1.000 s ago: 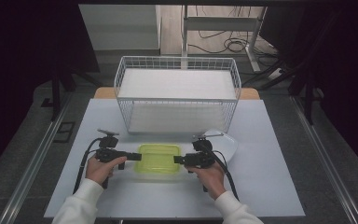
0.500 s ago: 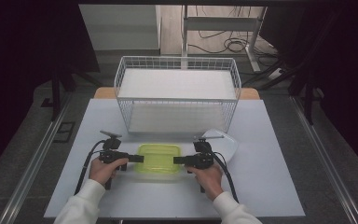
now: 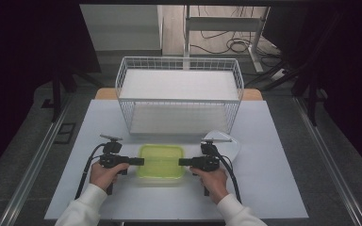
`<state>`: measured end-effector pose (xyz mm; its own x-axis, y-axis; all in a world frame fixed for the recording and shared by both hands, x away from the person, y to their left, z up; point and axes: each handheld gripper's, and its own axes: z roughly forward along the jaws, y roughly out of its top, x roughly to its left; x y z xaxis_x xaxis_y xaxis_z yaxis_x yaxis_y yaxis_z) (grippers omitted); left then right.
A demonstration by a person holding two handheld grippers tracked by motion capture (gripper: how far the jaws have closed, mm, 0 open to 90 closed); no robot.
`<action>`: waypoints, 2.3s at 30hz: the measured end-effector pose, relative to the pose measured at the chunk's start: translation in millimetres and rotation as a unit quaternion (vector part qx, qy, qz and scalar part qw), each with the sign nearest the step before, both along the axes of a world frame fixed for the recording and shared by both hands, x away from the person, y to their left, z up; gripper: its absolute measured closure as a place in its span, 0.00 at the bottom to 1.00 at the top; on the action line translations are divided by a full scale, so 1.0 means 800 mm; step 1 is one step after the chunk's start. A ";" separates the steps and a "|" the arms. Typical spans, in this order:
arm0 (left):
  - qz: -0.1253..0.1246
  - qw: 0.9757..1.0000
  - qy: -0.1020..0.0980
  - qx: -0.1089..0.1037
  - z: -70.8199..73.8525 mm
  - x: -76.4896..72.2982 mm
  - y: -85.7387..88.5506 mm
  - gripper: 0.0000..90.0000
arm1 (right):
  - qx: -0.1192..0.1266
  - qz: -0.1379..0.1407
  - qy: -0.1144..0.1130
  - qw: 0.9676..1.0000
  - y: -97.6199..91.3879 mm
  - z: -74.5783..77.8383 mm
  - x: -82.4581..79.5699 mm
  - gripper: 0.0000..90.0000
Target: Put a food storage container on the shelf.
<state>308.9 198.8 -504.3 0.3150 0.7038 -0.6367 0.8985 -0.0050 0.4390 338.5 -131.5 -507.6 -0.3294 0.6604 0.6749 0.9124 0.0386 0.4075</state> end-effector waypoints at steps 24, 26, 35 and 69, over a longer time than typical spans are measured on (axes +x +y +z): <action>-0.004 0.996 -0.092 0.002 0.049 -0.024 -0.008 0.88 | -0.012 0.028 -0.105 0.994 -0.010 0.056 -0.016 0.88; -0.004 0.996 -0.094 0.001 0.050 -0.024 -0.008 0.88 | -0.013 0.028 -0.108 0.994 -0.010 0.057 -0.017 0.88; -0.003 0.992 -0.125 0.001 0.068 -0.030 -0.013 0.88 | -0.012 0.037 -0.143 0.989 -0.016 0.074 -0.020 0.88; -0.006 0.982 -0.187 0.011 0.125 -0.021 -0.030 0.88 | -0.022 0.050 -0.229 0.972 -0.033 0.132 -0.019 0.87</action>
